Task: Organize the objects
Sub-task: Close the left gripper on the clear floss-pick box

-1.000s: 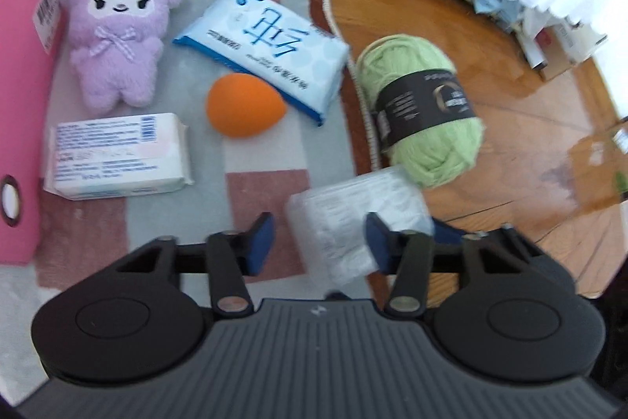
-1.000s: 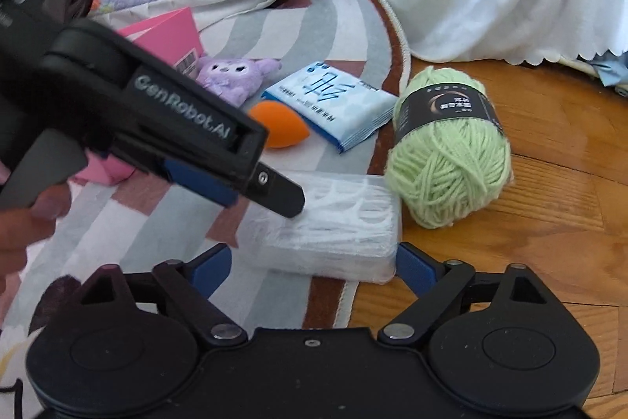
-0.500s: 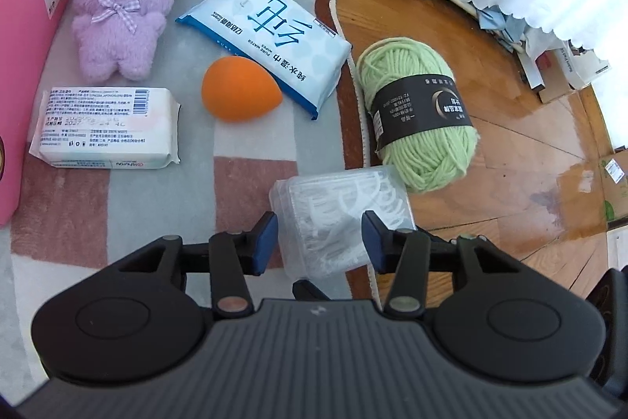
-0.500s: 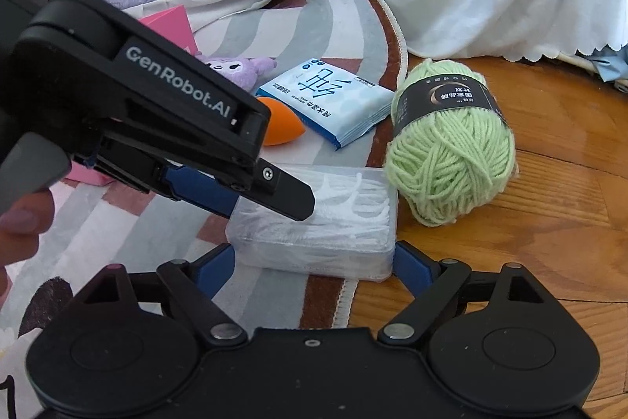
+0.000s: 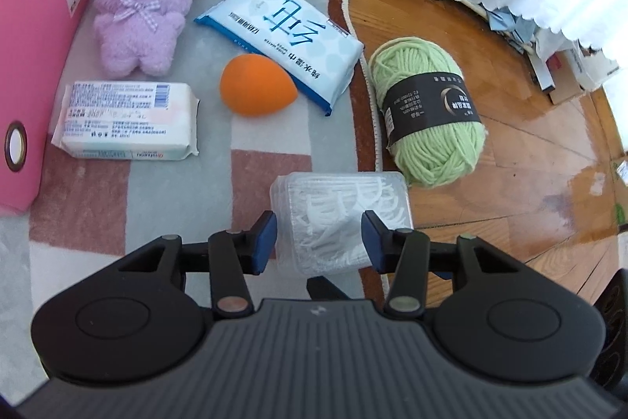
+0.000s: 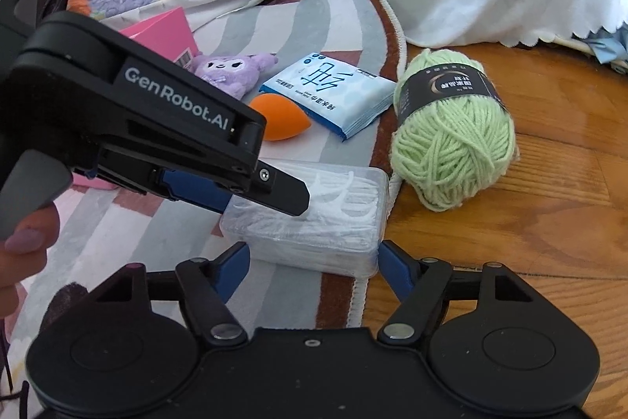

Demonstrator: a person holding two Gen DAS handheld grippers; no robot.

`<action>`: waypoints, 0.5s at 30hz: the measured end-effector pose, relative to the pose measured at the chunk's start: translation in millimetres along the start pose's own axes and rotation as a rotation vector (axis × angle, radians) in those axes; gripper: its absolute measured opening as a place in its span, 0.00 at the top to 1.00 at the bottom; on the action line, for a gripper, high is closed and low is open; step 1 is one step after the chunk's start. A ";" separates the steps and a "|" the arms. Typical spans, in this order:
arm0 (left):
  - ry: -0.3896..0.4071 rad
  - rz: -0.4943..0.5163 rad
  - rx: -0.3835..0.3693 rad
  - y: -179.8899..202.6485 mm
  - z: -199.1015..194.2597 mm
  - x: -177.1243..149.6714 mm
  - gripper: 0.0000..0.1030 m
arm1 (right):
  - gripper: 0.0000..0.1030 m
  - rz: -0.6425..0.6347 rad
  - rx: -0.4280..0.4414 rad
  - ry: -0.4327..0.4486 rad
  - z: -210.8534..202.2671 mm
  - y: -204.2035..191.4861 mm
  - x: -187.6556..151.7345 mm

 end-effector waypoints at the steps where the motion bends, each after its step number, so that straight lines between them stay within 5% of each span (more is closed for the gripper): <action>1: -0.001 -0.012 -0.005 -1.1 0.3 0.2 0.55 | 0.18 0.005 0.010 0.000 1.1 -1.0 0.2; 7: 0.005 -0.024 -0.008 -1.3 0.1 -0.8 0.55 | 0.11 -0.001 -0.039 -0.001 10.8 -7.5 0.7; 15: 0.024 0.033 0.031 1.5 -6.4 -2.2 0.56 | 0.17 0.027 -0.042 -0.008 5.4 -9.0 -0.7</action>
Point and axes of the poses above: each gripper's, at about its wrist camera, not at the fingertips, and z roughly the way its jaws point, y to its right, x to its top, the point moved 9 cm from there along z, roughly the way its jaws point, and after that the axes turned 4 degrees about -y, right-handed, at the moved point
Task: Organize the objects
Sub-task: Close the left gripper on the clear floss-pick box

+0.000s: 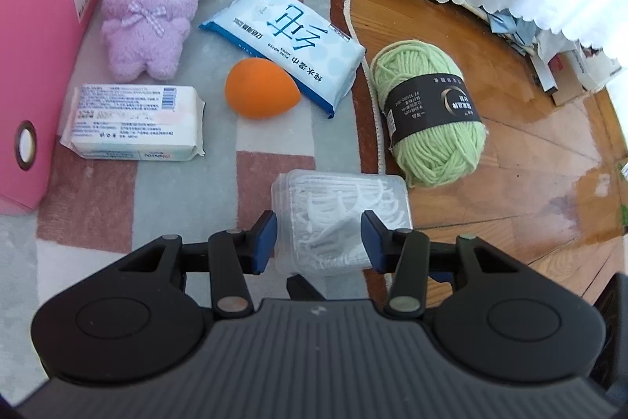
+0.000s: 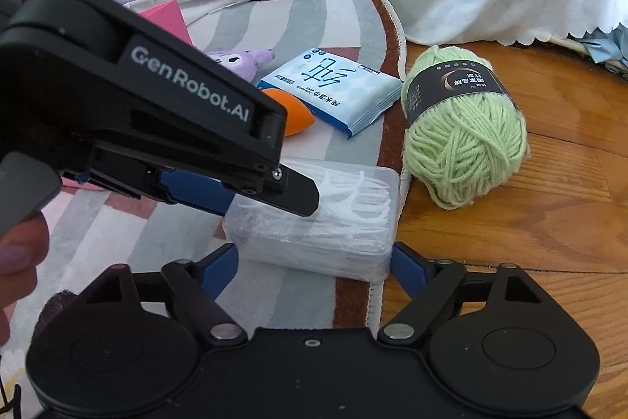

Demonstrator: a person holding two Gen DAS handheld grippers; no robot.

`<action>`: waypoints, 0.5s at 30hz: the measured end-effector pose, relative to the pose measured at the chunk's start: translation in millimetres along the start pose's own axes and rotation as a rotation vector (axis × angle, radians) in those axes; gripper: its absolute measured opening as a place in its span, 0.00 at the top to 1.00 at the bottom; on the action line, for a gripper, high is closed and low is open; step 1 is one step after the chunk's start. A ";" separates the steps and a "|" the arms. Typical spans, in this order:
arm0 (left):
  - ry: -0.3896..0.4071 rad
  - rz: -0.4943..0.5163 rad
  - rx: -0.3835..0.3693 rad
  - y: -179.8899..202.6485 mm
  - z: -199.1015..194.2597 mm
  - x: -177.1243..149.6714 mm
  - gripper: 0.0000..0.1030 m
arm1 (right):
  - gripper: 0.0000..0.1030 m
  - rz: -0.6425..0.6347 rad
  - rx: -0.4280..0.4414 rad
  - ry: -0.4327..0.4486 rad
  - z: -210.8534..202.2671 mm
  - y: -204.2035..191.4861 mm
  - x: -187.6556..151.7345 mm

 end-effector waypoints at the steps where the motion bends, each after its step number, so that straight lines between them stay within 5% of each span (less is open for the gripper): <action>1: 0.003 0.010 0.004 0.4 -1.4 -0.6 0.56 | 0.17 0.005 0.006 0.000 -1.1 -0.3 -0.1; 15: 0.040 0.077 0.012 -0.6 -48.8 -15.6 0.56 | 0.19 -0.042 0.040 0.025 -34.5 -29.2 5.0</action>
Point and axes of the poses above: each gripper's, at about its wrist camera, not at the fingertips, and z roughly the way its jaws point, y to its right, x to its top, the point moved 9 cm from there along z, roughly the way its jaws point, and after that the axes turned 4 degrees about -y, right-handed, at the moved point
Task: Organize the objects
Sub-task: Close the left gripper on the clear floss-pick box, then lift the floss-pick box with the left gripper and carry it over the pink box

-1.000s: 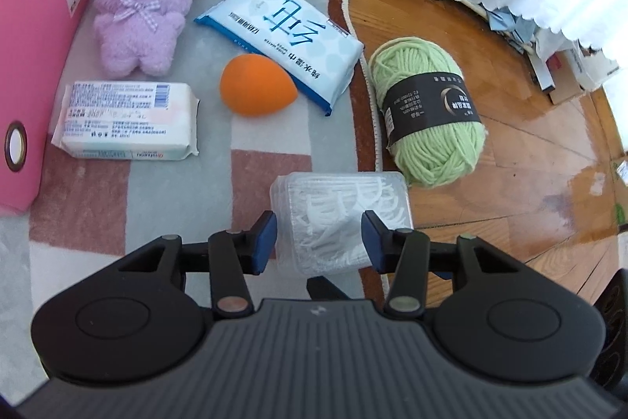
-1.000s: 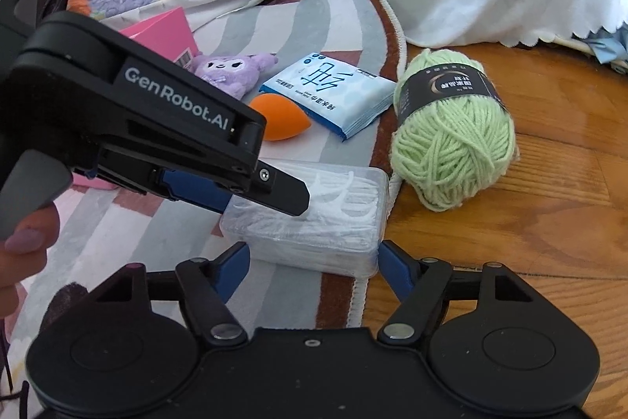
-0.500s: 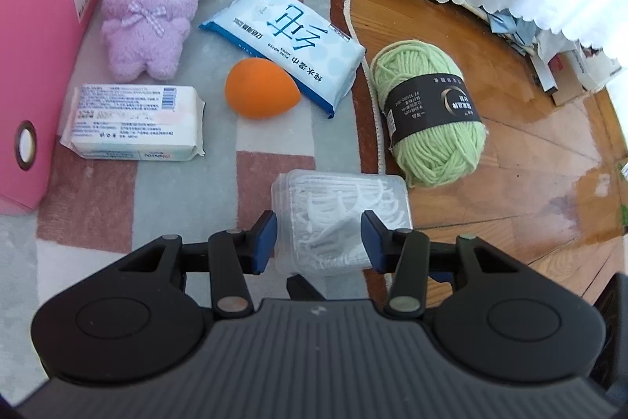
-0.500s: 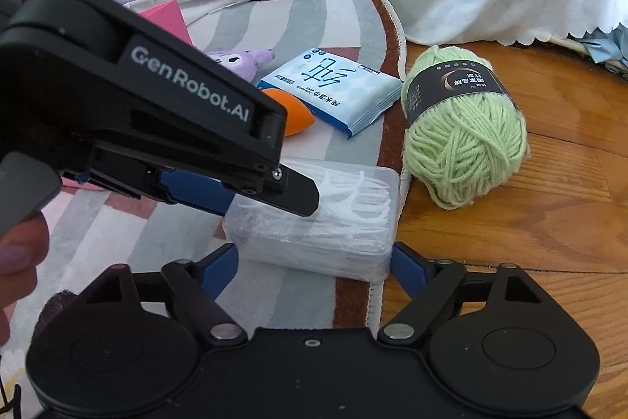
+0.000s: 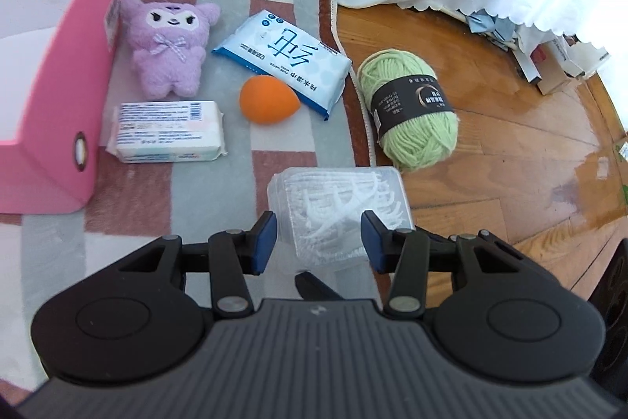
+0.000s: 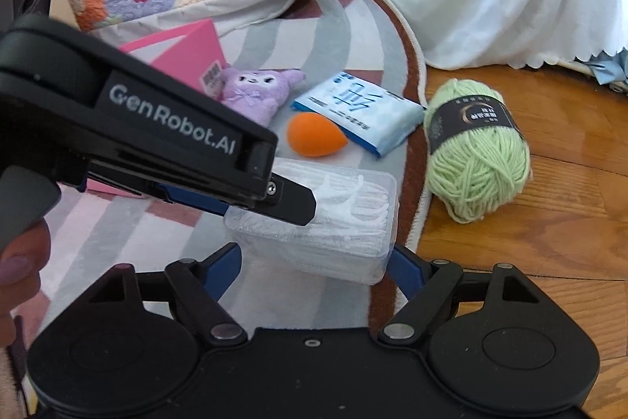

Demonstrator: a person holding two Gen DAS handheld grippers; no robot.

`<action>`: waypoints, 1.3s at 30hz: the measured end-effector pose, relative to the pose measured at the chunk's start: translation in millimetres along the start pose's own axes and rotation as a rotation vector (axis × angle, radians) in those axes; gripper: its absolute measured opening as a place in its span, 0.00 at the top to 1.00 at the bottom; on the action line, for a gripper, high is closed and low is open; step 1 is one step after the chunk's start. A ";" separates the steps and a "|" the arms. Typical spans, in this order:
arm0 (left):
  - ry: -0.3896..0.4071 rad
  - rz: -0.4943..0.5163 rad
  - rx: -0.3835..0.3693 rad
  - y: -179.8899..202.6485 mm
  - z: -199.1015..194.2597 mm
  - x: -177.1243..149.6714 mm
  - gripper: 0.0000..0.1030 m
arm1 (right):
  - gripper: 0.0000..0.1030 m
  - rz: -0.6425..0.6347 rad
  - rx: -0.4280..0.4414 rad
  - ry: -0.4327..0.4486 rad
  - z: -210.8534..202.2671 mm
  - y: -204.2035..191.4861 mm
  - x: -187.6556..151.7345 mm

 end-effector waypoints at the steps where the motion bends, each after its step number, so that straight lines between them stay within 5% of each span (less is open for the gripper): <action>1: -0.001 0.002 0.002 -0.8 -4.1 -2.3 0.56 | 0.19 -0.004 0.007 -0.003 -2.6 -2.8 -0.9; 39: 0.092 0.097 0.098 -30.7 -154.6 -25.5 0.57 | 0.26 -0.241 0.033 -0.065 -71.4 -120.6 38.6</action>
Point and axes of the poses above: each gripper's, at about its wrist camera, not at the fingertips, and z roughly the way its jaws point, y to its right, x to its top, the point moved 9 cm from there along z, roughly the way its jaws point, and after that the axes turned 4 degrees about -y, right-handed, at the moved point
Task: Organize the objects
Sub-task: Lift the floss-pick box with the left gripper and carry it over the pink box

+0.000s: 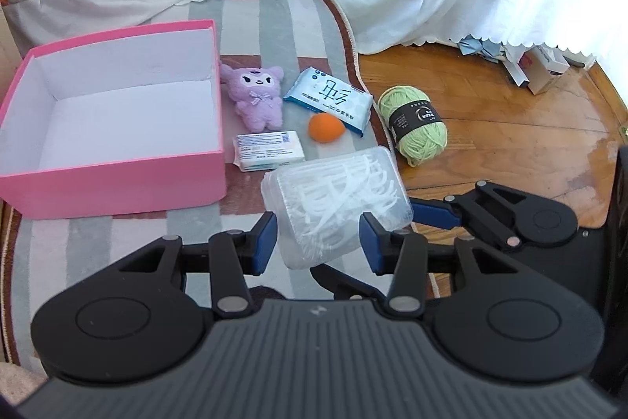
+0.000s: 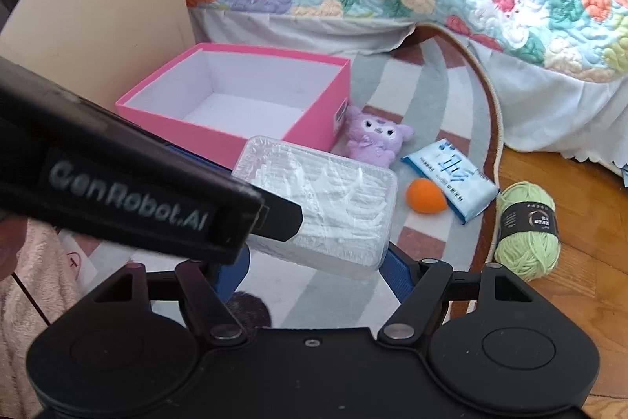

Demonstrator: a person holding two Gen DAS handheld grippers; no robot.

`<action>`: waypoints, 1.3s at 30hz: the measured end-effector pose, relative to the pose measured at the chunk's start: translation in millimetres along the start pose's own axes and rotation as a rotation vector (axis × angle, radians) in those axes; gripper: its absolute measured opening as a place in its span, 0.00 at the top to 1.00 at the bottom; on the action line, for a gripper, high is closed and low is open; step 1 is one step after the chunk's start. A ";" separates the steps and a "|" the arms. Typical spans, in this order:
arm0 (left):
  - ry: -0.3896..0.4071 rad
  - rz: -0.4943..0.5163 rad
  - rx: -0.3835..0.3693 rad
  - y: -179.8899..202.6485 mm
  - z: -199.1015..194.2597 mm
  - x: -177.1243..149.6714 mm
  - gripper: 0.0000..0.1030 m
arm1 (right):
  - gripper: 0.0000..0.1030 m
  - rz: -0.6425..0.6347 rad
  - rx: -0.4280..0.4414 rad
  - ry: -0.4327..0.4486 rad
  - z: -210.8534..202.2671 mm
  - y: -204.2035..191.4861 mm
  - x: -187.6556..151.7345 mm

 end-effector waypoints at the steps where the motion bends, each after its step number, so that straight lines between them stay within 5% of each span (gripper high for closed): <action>1: 0.001 -0.001 0.000 -2.2 -2.3 -0.4 0.57 | 0.26 -0.009 0.001 -0.002 -0.8 -3.0 1.3; 17: 0.043 -0.040 0.029 -49.4 -49.1 4.6 0.57 | 0.26 -0.100 0.037 -0.003 -8.3 -53.0 40.4; 39: 0.113 -0.106 0.166 -134.7 -76.6 53.4 0.56 | 0.32 -0.164 0.108 0.060 23.3 -96.0 123.6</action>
Point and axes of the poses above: each gripper's, at about its wrist camera, not at the fingertips, and z roughly the way its jaws point, y to its right, x to its top, the point moved 9 cm from there along z, roughly the way its jaws point, and after that the axes turned 4 degrees about -y, right-handed, at the moved point
